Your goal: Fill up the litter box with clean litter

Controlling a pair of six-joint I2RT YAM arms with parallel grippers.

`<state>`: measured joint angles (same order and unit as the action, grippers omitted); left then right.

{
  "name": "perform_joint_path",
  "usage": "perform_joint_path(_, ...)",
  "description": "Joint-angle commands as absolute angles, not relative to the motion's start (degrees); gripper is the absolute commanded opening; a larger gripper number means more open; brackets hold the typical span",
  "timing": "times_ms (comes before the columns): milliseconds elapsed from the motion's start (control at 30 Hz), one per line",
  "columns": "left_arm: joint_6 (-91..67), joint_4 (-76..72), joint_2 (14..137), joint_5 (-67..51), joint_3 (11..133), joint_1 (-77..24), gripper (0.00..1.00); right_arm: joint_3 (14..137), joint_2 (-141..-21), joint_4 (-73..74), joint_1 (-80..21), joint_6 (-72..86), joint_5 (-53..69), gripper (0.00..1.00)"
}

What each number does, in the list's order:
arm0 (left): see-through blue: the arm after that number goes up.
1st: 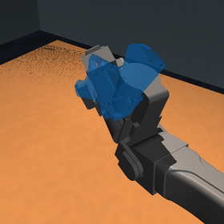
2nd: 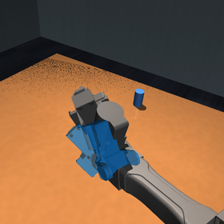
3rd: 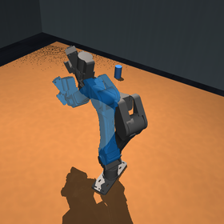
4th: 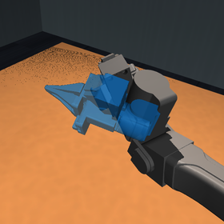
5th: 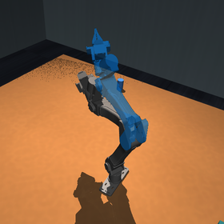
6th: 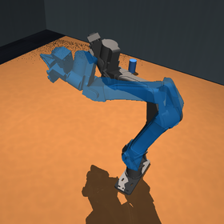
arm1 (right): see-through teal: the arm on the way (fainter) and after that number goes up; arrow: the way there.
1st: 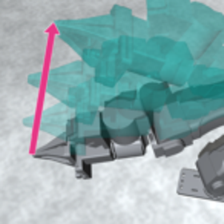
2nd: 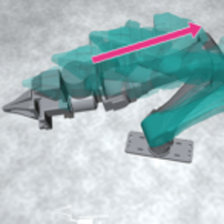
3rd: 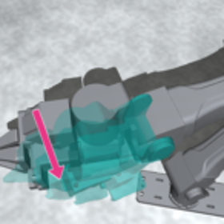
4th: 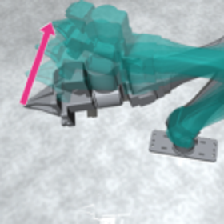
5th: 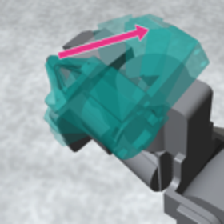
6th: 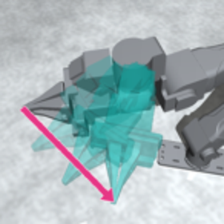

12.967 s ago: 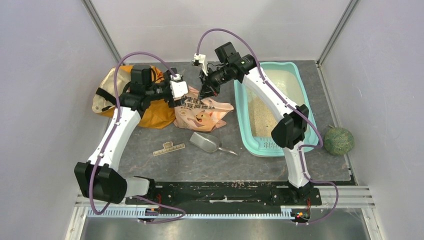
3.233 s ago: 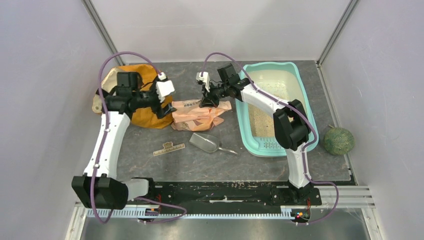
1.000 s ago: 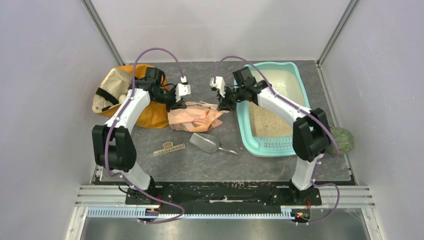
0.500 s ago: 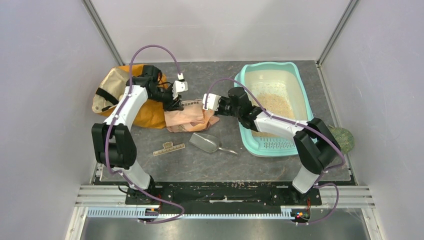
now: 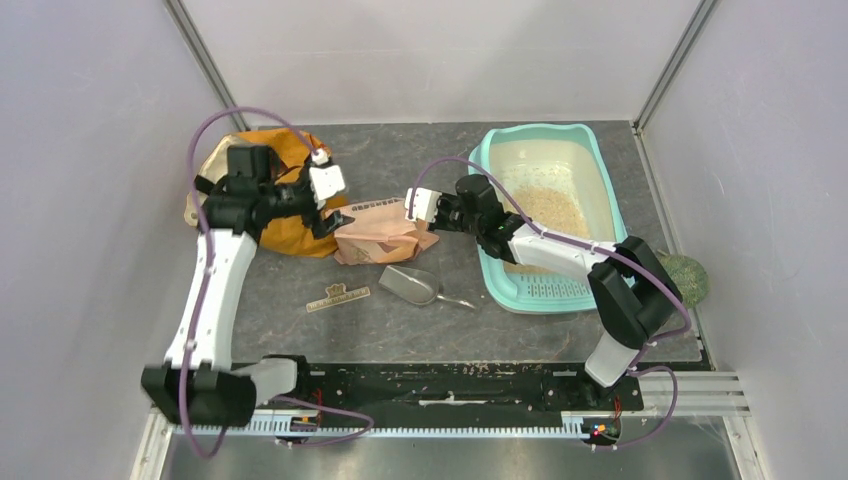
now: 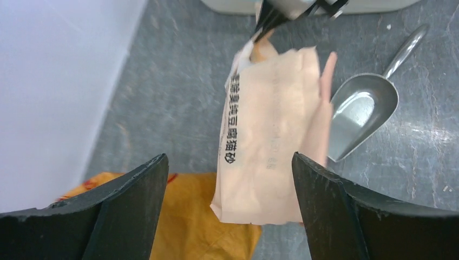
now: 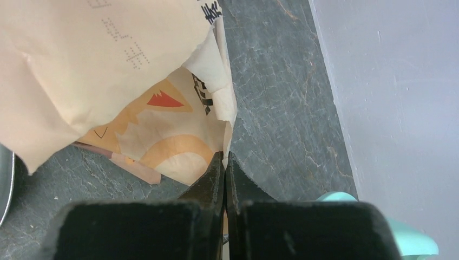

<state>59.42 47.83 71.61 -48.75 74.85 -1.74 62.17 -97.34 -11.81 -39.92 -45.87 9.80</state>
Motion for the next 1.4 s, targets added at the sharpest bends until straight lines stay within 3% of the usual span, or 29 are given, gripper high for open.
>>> perform_joint_path(0,59.23,44.99,64.73,-51.09,72.2,-2.85,0.9,65.19,-94.94,-12.7,-39.98,-45.89,10.61,0.0)
perform_joint_path(133,58.51,50.52,66.91,-52.53,79.37,-3.63,0.9,65.67,-94.72,-11.67,-39.98,-45.77,11.42,0.0)
perform_joint_path(200,64.62,60.92,69.94,-52.7,85.45,-4.98,0.9,65.71,-94.49,-11.4,-39.98,-45.55,12.01,0.0)
perform_joint_path(300,69.08,65.53,71.05,-46.13,84.23,-8.73,0.91,66.42,-94.63,-10.8,-39.97,-44.77,12.2,0.0)
perform_joint_path(533,71.44,59.65,70.15,-40.92,74.66,-12.87,0.92,68.25,-95.22,-7.82,-39.99,-43.36,12.62,0.0)
perform_joint_path(833,69.41,32.4,67.15,-24.99,59.8,-17.05,0.9,69.31,-94.32,-6.02,-39.7,-41.54,14.78,0.0)
perform_joint_path(900,64.18,26.25,68.22,-21.45,60.13,-17.03,0.7,69.06,-93.71,-5.56,-39.63,-41.06,16.3,0.0)
perform_joint_path(967,58.21,23.29,70.12,-19.71,63.07,-16.76,0.42,68.92,-93.38,-4.43,-39.64,-40.57,17.71,0.0)
perform_joint_path(1000,55.9,22.71,70.92,-20.08,64.95,-16.33,0.18,69.05,-93.28,-3.6,-39.63,-40.43,18.51,0.0)
perform_joint_path(1033,53.68,21.84,71.53,-20.52,66.13,-16.06,0.03,69.04,-93.11,-2.82,-39.64,-40.51,19.45,0.0)
perform_joint_path(1167,54.16,22.39,69.69,-30.79,66.18,-13.31,0.02,68.86,-92.02,-0.17,-39.64,-41.75,23.14,0.0)
perform_joint_path(1267,57.72,24.7,66.91,-35.48,64.15,-12.14,0.02,70.12,-90.13,8.44,-39.39,-43.14,28.0,0.14)
perform_joint_path(1333,61.78,27.92,65.31,-38.91,63.58,-11.05,0.02,71.75,-88.45,14.66,-38.63,-42.79,32.83,0.55)
perform_joint_path(1367,63.03,29.06,64.43,-39.98,63.01,-10.63,0.02,73.12,-88.1,17.57,-38.27,-41.46,34.12,0.7)
